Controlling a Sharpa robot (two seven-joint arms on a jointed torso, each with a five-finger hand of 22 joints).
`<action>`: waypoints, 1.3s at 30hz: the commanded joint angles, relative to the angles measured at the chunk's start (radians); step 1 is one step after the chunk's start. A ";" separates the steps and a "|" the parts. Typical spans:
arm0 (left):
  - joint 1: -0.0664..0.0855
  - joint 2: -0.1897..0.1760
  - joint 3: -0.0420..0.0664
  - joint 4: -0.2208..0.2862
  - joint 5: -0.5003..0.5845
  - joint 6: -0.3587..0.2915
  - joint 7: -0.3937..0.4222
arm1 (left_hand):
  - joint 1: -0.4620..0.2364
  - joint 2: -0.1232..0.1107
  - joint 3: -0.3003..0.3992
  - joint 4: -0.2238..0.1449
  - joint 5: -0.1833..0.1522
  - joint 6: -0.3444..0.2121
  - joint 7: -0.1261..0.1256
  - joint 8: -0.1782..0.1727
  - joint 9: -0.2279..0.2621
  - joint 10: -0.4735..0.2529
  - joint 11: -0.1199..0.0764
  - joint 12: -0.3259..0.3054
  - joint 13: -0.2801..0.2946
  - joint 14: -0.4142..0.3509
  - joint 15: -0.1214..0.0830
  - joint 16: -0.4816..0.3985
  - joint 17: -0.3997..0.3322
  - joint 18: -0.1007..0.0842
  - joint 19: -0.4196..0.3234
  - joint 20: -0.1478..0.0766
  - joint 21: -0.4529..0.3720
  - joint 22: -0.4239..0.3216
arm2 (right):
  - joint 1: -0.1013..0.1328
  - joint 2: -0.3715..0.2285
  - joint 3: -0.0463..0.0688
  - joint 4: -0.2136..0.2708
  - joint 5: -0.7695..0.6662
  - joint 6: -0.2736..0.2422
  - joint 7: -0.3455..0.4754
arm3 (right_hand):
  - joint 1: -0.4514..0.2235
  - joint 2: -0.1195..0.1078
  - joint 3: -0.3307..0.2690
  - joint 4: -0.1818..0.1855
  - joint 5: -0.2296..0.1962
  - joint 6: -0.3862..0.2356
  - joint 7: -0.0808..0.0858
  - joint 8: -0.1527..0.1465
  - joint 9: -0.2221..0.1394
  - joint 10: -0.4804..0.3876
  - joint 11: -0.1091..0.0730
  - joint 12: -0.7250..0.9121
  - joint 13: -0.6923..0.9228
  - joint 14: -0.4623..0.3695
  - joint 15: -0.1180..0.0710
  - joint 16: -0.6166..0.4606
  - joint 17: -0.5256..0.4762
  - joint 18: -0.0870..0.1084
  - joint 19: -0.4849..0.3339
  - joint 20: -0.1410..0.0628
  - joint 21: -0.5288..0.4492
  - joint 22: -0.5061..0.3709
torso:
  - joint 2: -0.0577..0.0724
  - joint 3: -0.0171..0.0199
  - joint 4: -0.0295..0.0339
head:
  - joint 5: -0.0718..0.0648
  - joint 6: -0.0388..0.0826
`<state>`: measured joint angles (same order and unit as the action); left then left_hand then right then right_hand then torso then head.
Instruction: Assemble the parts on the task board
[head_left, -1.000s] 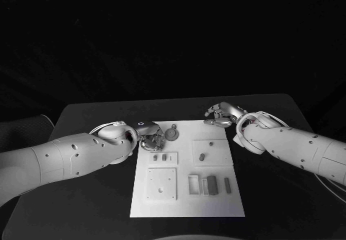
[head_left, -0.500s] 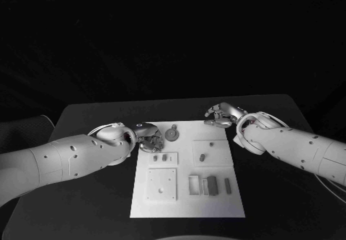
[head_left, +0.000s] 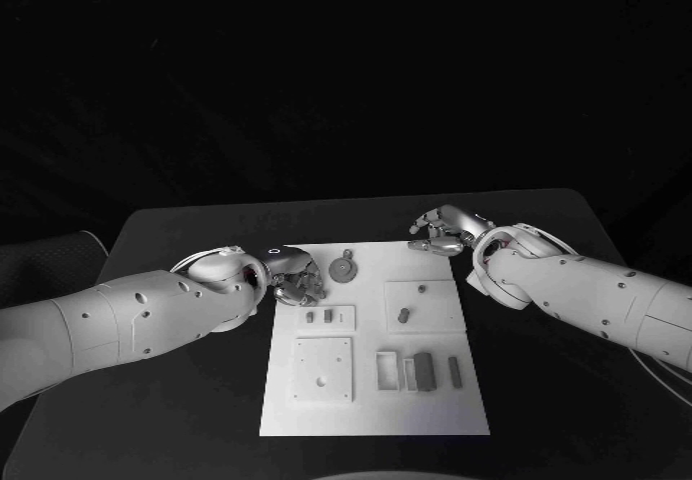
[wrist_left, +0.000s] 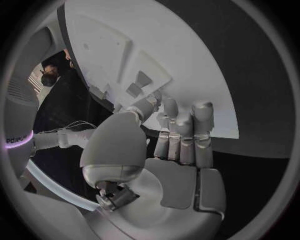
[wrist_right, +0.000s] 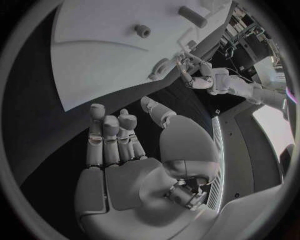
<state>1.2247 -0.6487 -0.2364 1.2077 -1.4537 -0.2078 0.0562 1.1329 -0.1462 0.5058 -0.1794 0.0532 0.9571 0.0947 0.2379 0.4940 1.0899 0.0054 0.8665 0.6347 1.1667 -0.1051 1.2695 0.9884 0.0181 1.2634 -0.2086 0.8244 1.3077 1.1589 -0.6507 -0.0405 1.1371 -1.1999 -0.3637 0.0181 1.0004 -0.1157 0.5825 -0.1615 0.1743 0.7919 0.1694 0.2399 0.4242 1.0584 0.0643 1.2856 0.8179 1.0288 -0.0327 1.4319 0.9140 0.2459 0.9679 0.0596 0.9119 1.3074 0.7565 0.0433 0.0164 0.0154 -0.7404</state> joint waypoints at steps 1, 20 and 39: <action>0.000 -0.005 0.000 0.002 0.002 -0.013 0.003 | -0.001 -0.011 0.000 0.005 0.001 -0.037 0.031 -0.003 -0.001 0.000 0.006 -0.003 -0.001 0.002 0.007 -0.004 0.001 0.121 0.000 0.010 -0.005 0.015 | 0.000 -0.001 0.000 0.001 -0.002 0.010 0.005 | -0.008 0.000 0.001 0.002 0.004 -0.001 0.010 0.005 -0.001 -0.004 0.001 0.006 -0.001 -0.003 -0.007 0.004 -0.001 0.016 0.001 -0.007 -0.005 0.009 | 0.000 0.0002 0.0000 | -0.001 0.001; 0.007 -0.090 0.008 0.034 0.106 -0.117 0.017 | 0.023 0.001 0.013 -0.004 0.001 -0.025 0.031 0.007 -0.001 -0.005 0.006 -0.008 -0.005 0.000 0.007 -0.011 -0.001 0.125 -0.003 0.014 -0.010 0.014 | -0.003 -0.028 0.000 0.014 -0.004 0.007 0.015 | 0.017 -0.004 0.002 -0.029 -0.006 0.001 0.009 0.008 -0.002 -0.004 0.000 0.008 -0.002 -0.003 -0.008 0.005 -0.001 0.016 0.002 -0.008 -0.004 0.009 | -0.001 0.0004 0.0010 | -0.012 0.014; 0.045 -0.189 0.053 0.111 0.797 -0.216 0.144 | -0.024 -0.032 0.052 -0.022 0.003 -0.057 0.070 0.041 0.005 -0.071 0.074 -0.346 -0.230 -0.158 0.086 -0.390 -0.199 0.059 -0.194 0.091 -0.333 -0.174 | -0.036 -0.146 -0.009 0.172 -0.080 0.016 0.062 | 0.058 -0.004 0.002 -0.087 -0.073 0.011 0.006 0.016 0.000 -0.003 -0.003 0.007 -0.005 -0.003 -0.010 0.003 -0.003 0.016 0.003 -0.006 -0.007 0.007 | 0.000 0.0007 -0.0008 | -0.045 0.023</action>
<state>1.2695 -0.8351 -0.1842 1.3081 -0.8484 -0.3922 0.1399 1.1159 -0.1775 0.5549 -0.2049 0.0532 0.9058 0.1651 0.2759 0.4975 1.0187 0.0700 0.5367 0.4149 1.0171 -0.0241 0.9049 0.8014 0.0234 1.0785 -0.1214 0.5123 1.1479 1.1262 -0.7906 -0.0491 1.2920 -1.2398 -0.3383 0.0461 1.0508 -0.1184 0.5845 -0.2434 0.1045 0.7941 0.1752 0.2521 0.4238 1.0585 0.0641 1.2895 0.8147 1.0237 -0.0354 1.4320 0.9130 0.2526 0.9706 0.0571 0.9119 1.3073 0.7558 0.0446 0.0156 -0.0270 -0.7145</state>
